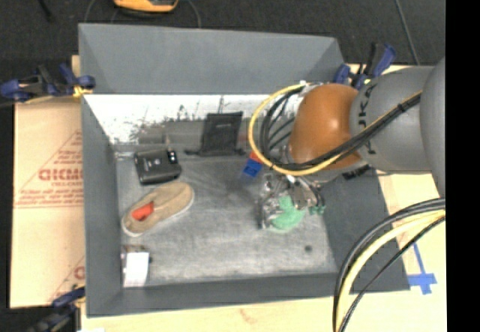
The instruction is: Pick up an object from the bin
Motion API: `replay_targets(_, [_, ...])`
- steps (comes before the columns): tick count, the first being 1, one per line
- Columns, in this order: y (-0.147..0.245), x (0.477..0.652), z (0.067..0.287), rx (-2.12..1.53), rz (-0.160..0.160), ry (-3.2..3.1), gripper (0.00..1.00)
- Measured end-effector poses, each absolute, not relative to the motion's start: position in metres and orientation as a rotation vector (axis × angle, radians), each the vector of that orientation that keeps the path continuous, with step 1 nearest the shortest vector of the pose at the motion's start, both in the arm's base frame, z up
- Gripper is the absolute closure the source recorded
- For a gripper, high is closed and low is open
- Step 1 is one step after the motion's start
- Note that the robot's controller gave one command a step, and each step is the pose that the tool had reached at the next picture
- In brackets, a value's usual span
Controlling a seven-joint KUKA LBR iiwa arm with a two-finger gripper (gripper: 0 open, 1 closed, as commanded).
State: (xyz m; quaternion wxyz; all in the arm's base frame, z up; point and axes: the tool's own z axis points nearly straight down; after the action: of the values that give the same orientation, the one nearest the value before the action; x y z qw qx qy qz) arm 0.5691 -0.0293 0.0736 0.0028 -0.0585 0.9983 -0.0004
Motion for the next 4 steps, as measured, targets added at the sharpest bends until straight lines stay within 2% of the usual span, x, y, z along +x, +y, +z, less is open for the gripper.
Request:
replay_targets(1, [-0.035, 0.575, 0.116, -0.218, 0.0, 3.138, 1.0])
replay_targets(2, [-0.029, 0.567, 0.152, -0.284, -0.004, 3.119, 1.0])
replay_targets(3, [-0.034, 0.585, 0.133, -0.288, -0.002, 3.123, 0.0])
replay_targets(4, [-0.034, 0.584, 0.133, -0.288, -0.002, 3.123, 0.0])
